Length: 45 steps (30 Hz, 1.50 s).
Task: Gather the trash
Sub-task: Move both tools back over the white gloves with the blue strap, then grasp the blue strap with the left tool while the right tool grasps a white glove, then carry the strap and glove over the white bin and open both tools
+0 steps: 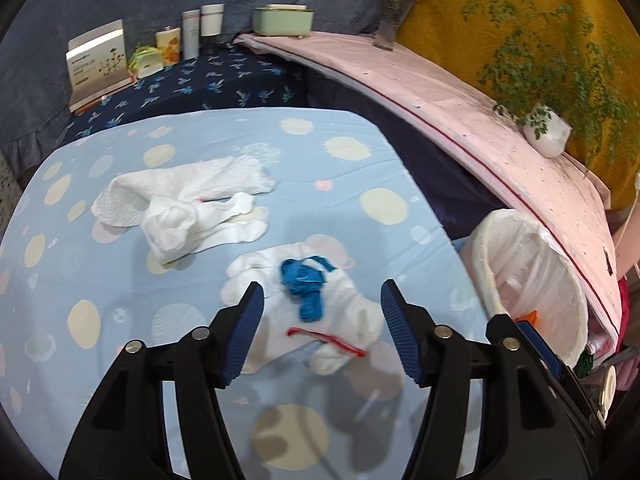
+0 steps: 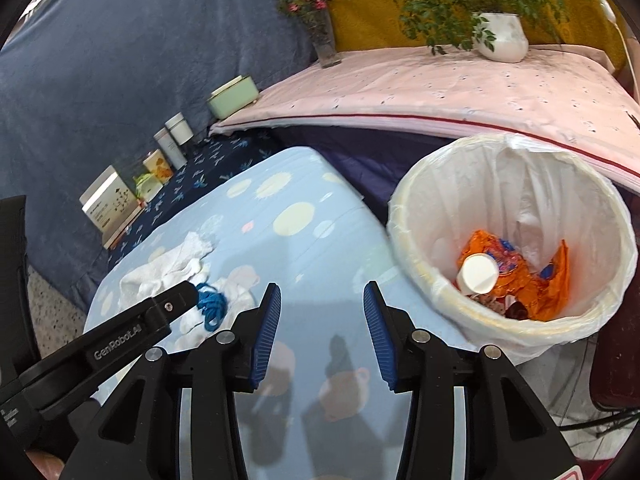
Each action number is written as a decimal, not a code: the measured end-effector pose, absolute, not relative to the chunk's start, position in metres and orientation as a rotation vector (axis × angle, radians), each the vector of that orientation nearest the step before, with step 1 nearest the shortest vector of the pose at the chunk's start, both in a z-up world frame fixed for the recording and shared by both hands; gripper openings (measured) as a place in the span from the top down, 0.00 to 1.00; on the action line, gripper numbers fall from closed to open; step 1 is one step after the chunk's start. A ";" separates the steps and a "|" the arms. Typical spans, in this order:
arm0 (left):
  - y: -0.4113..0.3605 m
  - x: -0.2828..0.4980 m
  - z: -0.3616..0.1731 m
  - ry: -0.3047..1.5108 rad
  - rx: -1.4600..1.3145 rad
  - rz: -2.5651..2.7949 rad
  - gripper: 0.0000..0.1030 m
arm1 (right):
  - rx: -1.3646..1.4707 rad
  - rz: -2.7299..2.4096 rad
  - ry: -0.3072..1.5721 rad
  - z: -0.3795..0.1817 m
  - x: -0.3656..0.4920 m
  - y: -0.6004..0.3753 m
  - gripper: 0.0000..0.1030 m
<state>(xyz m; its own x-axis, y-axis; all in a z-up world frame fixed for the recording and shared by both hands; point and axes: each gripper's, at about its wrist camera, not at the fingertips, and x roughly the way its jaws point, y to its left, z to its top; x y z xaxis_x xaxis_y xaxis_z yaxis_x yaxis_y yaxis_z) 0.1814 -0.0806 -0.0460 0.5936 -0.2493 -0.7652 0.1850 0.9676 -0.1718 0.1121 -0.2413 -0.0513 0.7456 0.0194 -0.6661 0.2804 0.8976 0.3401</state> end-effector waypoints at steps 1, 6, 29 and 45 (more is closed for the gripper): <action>-0.076 0.184 -0.049 0.905 -0.083 -0.238 0.40 | 0.438 -0.141 0.726 -0.053 0.114 -0.238 0.58; -0.065 0.197 -0.062 0.932 -0.097 -0.218 0.40 | 0.422 -0.102 0.756 -0.063 0.126 -0.220 0.58; -0.060 0.213 -0.085 0.970 -0.101 -0.345 0.83 | 0.390 -0.032 0.856 -0.099 0.160 -0.182 0.58; -0.037 0.206 -0.072 0.947 -0.119 -0.327 0.86 | 0.379 0.002 0.837 -0.090 0.164 -0.170 0.89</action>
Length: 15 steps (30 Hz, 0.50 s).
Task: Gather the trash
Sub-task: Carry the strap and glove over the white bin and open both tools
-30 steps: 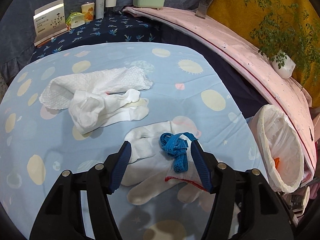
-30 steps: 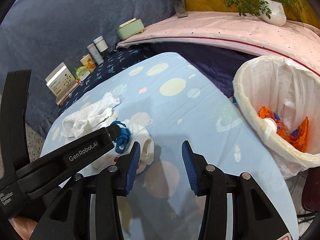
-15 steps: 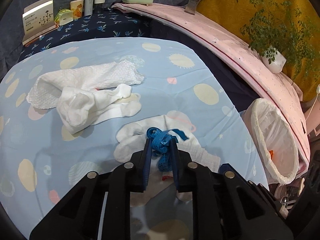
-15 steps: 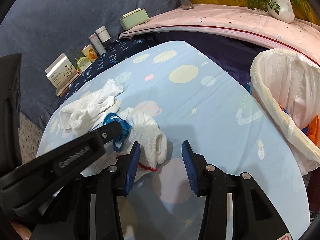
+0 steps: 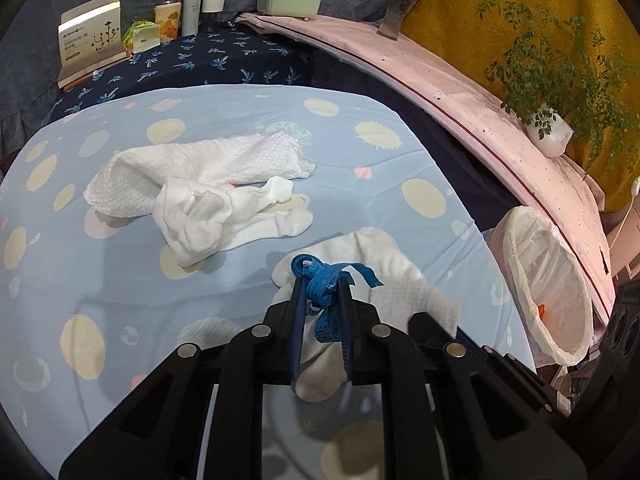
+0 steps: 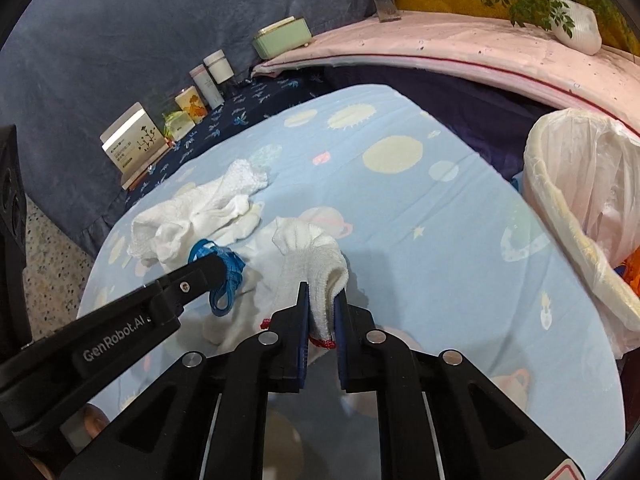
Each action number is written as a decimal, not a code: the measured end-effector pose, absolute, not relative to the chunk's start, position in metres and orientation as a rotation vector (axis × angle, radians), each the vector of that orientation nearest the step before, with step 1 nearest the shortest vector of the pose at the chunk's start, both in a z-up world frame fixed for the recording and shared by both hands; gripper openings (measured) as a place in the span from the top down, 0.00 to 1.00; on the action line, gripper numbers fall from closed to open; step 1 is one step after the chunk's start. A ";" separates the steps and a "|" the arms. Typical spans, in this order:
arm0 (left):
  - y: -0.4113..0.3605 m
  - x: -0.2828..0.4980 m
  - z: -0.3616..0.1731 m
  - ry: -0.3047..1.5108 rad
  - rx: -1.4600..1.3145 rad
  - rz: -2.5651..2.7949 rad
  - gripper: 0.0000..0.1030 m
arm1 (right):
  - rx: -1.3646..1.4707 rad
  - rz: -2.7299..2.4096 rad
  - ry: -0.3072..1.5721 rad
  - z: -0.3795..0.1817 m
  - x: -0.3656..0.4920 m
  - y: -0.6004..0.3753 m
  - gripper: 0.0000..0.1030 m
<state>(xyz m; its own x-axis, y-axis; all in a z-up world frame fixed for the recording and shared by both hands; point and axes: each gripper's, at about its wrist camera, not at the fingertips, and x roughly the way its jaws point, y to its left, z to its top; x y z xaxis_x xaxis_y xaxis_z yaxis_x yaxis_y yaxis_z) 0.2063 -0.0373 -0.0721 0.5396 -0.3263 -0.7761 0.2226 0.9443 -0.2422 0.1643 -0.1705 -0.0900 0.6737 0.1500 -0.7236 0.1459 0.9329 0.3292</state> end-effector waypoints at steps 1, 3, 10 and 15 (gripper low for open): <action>-0.038 0.205 -0.070 0.943 -0.117 -0.329 0.86 | 0.381 -0.002 0.826 -0.086 0.163 -0.173 0.89; -0.040 0.202 -0.065 0.935 -0.111 -0.333 0.86 | 0.388 -0.008 0.808 -0.079 0.160 -0.178 0.89; -0.061 0.187 -0.045 0.898 -0.075 -0.369 0.86 | 0.406 -0.043 0.743 -0.052 0.146 -0.200 0.89; -0.087 0.175 -0.032 0.873 -0.039 -0.407 0.86 | 0.426 -0.074 0.702 -0.038 0.133 -0.224 0.89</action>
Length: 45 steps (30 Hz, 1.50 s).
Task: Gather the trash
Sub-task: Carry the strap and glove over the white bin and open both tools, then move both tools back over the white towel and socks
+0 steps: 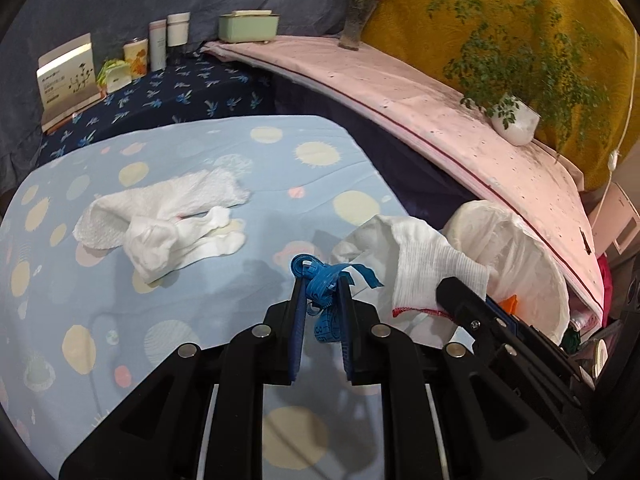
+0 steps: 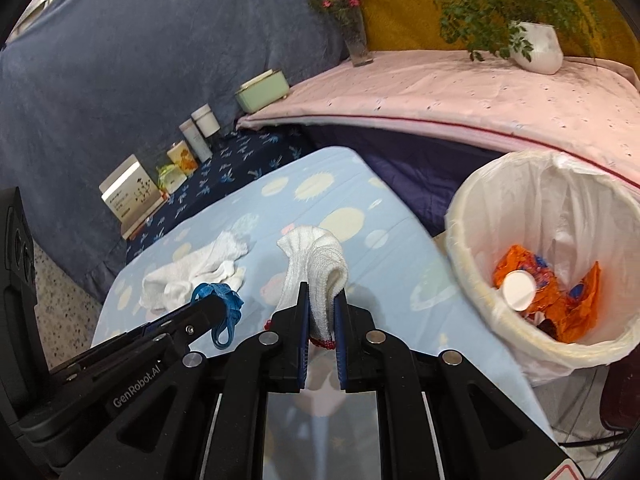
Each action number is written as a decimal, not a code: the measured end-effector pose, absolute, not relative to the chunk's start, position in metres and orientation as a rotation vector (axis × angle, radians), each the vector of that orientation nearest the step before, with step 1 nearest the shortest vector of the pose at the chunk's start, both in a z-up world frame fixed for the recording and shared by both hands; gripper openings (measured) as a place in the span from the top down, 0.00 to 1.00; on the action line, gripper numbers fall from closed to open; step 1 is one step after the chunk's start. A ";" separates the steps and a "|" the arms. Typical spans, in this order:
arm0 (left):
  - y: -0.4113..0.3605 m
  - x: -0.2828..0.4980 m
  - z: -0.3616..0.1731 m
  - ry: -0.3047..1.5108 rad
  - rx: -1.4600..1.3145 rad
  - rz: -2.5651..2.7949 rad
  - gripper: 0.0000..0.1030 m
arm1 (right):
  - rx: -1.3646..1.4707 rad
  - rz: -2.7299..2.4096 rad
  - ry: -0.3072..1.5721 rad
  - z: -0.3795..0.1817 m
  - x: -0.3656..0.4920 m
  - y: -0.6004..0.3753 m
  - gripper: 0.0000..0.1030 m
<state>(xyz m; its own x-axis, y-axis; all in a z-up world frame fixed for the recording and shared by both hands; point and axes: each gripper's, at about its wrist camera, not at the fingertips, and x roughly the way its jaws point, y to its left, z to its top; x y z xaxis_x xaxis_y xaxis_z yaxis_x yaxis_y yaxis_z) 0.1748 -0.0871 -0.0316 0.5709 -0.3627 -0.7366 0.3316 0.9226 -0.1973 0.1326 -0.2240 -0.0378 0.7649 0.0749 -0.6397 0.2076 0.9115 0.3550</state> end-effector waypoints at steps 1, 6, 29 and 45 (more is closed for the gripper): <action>-0.092 0.173 -0.029 0.869 -0.032 -0.415 0.86 | 0.432 -0.083 0.693 -0.035 0.130 -0.230 0.89; -0.123 0.163 -0.019 0.846 0.013 -0.461 0.86 | 0.464 -0.128 0.649 -0.025 0.115 -0.262 0.89; -0.272 0.138 -0.027 0.845 0.174 -0.680 0.85 | 0.570 -0.368 0.582 -0.041 0.058 -0.396 0.89; -0.280 0.147 -0.040 0.869 0.147 -0.626 0.47 | 0.584 -0.440 0.583 -0.051 0.052 -0.411 0.71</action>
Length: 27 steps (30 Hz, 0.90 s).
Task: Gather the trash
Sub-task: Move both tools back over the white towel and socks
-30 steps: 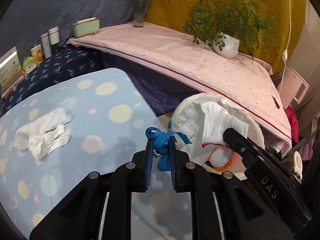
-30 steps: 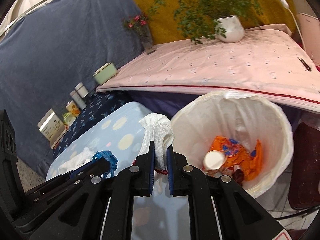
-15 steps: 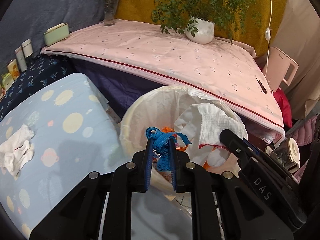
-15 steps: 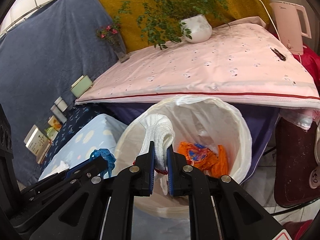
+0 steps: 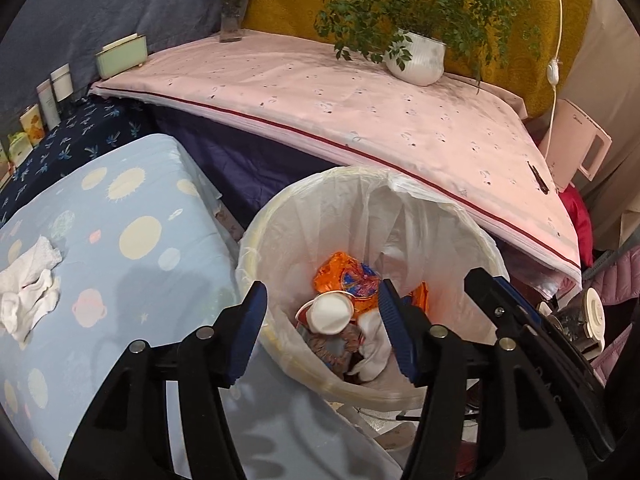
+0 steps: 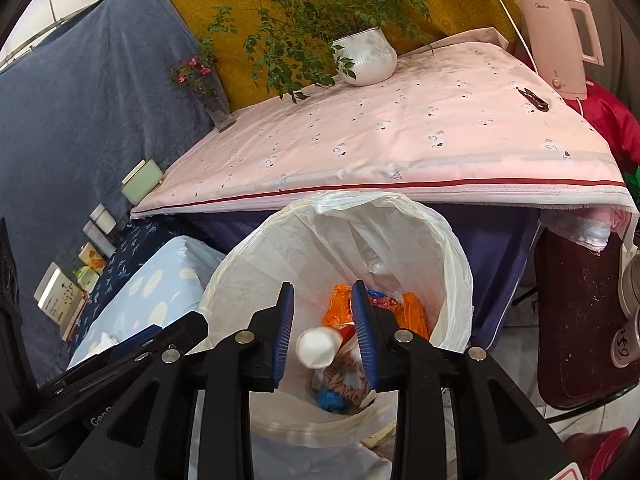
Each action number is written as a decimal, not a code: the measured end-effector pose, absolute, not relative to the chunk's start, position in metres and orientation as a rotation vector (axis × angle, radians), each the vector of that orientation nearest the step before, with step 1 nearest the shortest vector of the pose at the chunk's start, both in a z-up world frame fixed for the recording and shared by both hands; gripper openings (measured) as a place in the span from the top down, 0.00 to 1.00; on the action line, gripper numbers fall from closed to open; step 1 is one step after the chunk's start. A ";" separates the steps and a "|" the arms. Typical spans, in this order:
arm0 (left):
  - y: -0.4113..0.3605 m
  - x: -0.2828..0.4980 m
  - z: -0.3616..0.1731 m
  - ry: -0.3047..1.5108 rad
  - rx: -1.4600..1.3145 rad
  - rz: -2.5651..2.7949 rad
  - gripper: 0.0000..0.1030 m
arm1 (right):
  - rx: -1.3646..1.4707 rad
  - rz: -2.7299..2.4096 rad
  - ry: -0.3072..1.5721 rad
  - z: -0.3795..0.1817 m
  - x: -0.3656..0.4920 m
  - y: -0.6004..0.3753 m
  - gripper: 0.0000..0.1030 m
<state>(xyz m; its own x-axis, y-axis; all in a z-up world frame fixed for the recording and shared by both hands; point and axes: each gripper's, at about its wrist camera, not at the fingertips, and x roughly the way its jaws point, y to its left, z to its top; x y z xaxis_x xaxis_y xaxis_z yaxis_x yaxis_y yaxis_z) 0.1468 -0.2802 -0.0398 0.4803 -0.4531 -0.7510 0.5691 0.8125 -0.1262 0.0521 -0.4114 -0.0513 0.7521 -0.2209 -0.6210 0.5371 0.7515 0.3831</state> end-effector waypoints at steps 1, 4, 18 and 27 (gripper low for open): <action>-0.278 0.147 -0.039 0.868 0.145 -0.622 0.47 | 0.581 -0.438 0.583 -0.050 0.053 -0.410 0.70; -0.269 0.147 -0.037 0.863 0.140 -0.613 0.47 | 0.571 -0.428 0.583 -0.047 0.055 -0.403 0.70; -0.212 0.153 -0.025 0.845 0.073 -0.537 0.47 | 0.510 -0.358 0.606 -0.035 0.068 -0.355 0.68; -0.171 0.158 -0.023 0.844 0.029 -0.482 0.47 | 0.464 -0.300 0.627 -0.029 0.079 -0.318 0.66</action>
